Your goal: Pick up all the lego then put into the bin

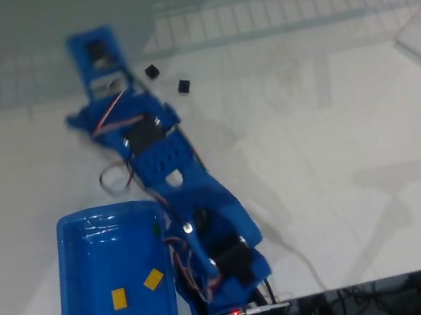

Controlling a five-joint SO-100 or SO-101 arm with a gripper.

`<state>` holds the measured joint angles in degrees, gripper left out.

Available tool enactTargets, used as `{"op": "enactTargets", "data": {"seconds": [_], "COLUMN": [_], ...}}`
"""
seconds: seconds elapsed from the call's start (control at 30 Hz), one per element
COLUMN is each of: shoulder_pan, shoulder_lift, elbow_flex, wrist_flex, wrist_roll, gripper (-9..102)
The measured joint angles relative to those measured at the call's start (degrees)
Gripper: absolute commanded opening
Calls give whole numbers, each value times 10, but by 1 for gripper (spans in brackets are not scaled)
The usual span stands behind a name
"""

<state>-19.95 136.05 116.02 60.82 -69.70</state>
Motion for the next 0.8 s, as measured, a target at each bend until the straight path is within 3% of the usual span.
{"op": "enactTargets", "data": {"seconds": [0.17, 0.37, 0.8], "shoulder_pan": [106, 165, 197], "shoulder_lift": [-121, -258, -478], "elbow_flex": [1, -6, -126], "wrist_flex": [-132, -240, -281], "wrist_roll": [0, 6, 63], "gripper": [31, 31, 31]}}
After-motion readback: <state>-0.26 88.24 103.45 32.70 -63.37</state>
